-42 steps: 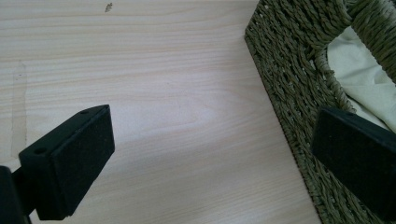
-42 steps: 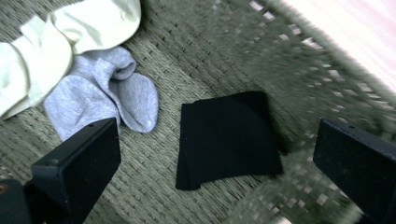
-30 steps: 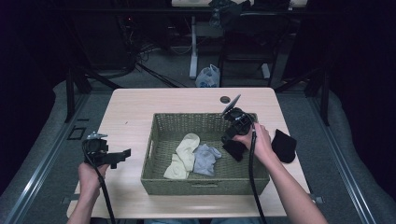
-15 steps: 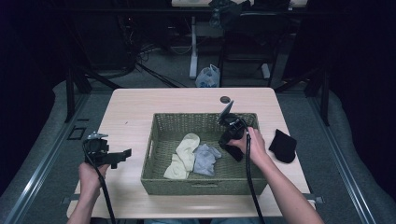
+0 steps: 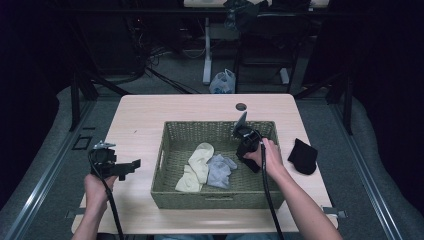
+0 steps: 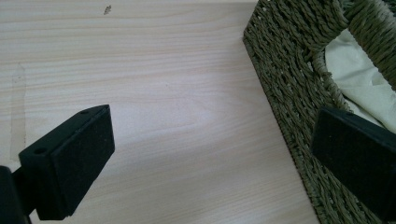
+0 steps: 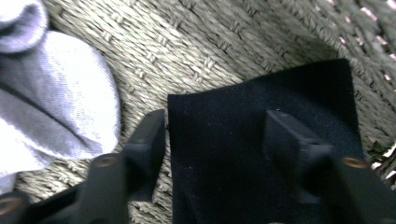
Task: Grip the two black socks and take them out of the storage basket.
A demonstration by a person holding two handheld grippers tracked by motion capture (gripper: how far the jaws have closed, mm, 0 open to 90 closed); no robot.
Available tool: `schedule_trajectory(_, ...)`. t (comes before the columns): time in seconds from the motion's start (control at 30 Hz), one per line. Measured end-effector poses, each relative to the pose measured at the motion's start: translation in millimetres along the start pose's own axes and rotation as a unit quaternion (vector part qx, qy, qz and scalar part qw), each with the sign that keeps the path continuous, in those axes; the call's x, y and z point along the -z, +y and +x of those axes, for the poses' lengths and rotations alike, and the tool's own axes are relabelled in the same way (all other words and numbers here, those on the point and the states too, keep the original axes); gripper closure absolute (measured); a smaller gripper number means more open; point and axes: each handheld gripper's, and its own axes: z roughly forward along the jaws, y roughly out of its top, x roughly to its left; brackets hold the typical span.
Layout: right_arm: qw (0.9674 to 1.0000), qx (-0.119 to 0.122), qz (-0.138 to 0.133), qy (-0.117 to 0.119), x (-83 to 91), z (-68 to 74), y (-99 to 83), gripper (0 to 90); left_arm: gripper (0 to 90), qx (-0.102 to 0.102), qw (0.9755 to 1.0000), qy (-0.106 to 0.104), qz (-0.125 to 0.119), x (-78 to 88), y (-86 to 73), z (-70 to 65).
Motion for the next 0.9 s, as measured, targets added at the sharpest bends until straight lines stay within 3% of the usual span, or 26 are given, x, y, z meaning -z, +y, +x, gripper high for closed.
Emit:
schedule_trajectory(0.03, 0.9998, -0.014, -0.013, 0.005, -3.3, 1.6, -1.2, 47.5, 0.1, 0.0, 1.0, 0.0, 0.0, 0.1, 0.0, 0.0)
schedule_trajectory(0.07, 1.0, 0.001, 0.006, -0.001, -0.7, 0.4, 0.5, 51.1, 0.1, 0.0, 1.0, 0.0, 0.0, 0.2, 0.0, -0.1)
schedule_trajectory(0.13, 0.9999, 0.009, 0.013, -0.001, 0.1, 0.3, 1.2, 59.8, 0.1, 0.0, 1.0, 0.0, 0.0, 0.1, 0.0, 0.1)
schedule_trajectory(0.17, 0.9994, -0.023, -0.024, 0.008, -5.2, 4.1, -1.7, 63.6, 0.1, 0.0, 1.0, 0.0, 0.001, -0.2, 0.0, 0.1)
schedule_trajectory(0.27, 0.9997, 0.014, 0.021, -0.005, 2.2, -1.4, 1.4, 77.7, 0.1, 0.0, 1.0, 0.002, 0.0, -0.6, 0.1, -0.2)
schedule_trajectory(0.3, 0.9999, -0.008, -0.008, 0.002, -1.4, 0.4, -1.1, 81.5, 0.1, 0.0, 1.0, 0.001, -0.002, -0.7, 0.0, -0.2)
schedule_trajectory(0.33, 1.0, -0.007, -0.004, 0.005, 1.3, -0.5, -1.1, 85.1, 0.1, 0.0, 1.0, 0.001, -0.002, -0.7, 0.0, -0.3)
schedule_trajectory(0.43, 1.0, 0.008, -0.001, 0.004, 12.8, -2.2, -1.6, 86.9, 0.1, 0.0, 1.0, 0.001, -0.002, -0.5, -0.1, -0.4)
schedule_trajectory(0.5, 0.9994, -0.004, -0.032, 0.009, 18.3, -0.3, -4.5, 87.1, 0.1, 0.0, 1.0, 0.002, -0.001, -0.3, 0.1, -0.3)
schedule_trajectory(0.6, 0.9985, -0.006, -0.051, 0.018, 36.5, -1.0, -7.1, 87.3, 0.1, 0.0, 1.0, 0.001, -0.002, -0.2, 0.0, -0.6)
schedule_trajectory(0.77, 0.997, 0.0, -0.064, 0.043, 64.4, -7.9, -10.4, 87.4, 0.1, -0.001, 1.0, 0.001, -0.003, -0.4, 0.2, -0.3)
schedule_trajectory(0.9, 0.9953, -0.004, -0.083, 0.05, 88.3, -14.1, -14.0, 87.5, 0.1, 0.0, 1.0, 0.001, -0.003, -0.1, 0.2, -0.7)
